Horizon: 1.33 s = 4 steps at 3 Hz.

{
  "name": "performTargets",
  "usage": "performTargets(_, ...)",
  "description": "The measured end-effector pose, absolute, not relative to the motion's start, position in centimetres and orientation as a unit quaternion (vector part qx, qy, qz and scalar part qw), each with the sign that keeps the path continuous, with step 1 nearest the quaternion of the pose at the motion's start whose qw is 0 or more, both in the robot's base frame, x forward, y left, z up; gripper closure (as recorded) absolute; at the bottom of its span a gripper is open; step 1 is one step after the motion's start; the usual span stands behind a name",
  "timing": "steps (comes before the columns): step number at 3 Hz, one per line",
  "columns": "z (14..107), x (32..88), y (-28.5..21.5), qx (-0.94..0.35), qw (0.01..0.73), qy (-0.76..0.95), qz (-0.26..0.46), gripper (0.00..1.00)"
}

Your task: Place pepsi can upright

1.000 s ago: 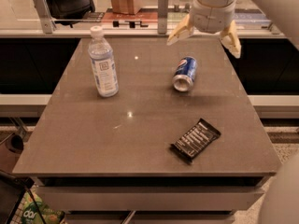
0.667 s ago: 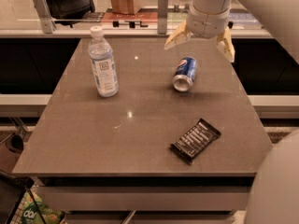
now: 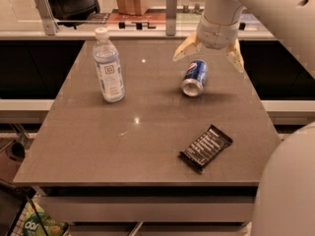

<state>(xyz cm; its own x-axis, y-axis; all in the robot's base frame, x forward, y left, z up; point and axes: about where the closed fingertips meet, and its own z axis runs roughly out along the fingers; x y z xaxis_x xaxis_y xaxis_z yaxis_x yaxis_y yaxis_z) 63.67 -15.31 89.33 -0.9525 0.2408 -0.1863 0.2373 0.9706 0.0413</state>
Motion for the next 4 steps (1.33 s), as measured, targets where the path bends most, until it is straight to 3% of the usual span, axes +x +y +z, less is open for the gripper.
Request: performTargets(4,86.9,66.6,-13.6,0.072,0.068,0.995,0.014,0.0)
